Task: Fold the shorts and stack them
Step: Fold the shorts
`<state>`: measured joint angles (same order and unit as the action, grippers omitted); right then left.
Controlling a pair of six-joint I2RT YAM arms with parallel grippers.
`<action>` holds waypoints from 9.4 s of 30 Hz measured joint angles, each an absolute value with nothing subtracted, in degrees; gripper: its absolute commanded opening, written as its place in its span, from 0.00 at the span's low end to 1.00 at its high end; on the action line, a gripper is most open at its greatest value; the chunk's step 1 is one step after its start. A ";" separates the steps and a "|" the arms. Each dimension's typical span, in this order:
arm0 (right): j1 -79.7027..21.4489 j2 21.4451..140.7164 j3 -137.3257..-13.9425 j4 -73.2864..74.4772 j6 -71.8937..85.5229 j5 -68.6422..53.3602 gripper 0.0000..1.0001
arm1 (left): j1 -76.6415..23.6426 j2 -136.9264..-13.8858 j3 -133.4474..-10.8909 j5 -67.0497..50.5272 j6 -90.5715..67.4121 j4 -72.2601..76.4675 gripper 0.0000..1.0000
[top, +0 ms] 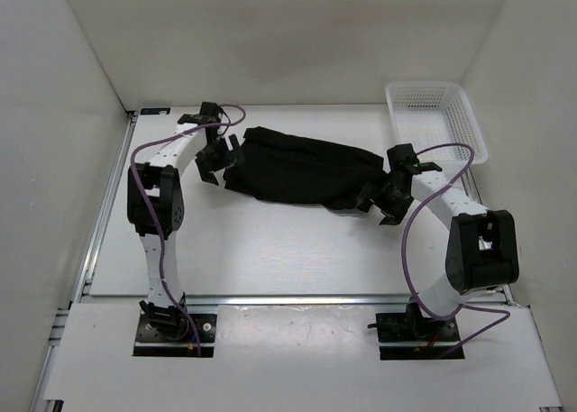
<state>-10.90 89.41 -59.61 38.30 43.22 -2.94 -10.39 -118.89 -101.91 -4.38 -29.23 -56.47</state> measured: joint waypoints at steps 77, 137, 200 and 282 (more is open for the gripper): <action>-10.09 93.93 -50.74 34.22 24.95 -13.76 0.00 | -14.06 -109.30 -83.68 5.19 -29.98 -56.77 0.45; -40.03 77.97 -74.11 49.50 30.96 16.40 0.81 | -10.63 -88.82 -74.89 -7.90 -26.46 -60.64 0.84; -30.96 74.43 -62.87 49.15 30.98 7.86 0.86 | -10.74 -99.98 -73.93 -5.78 -34.98 -52.69 0.90; -47.59 123.13 -86.19 17.85 32.99 -21.87 0.00 | -11.44 -95.68 -82.83 2.39 -30.63 -62.94 0.10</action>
<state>-47.59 123.13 -86.19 17.85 32.99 -21.87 -11.44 -95.68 -82.83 2.39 -30.63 -62.94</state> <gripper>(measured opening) 0.011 0.225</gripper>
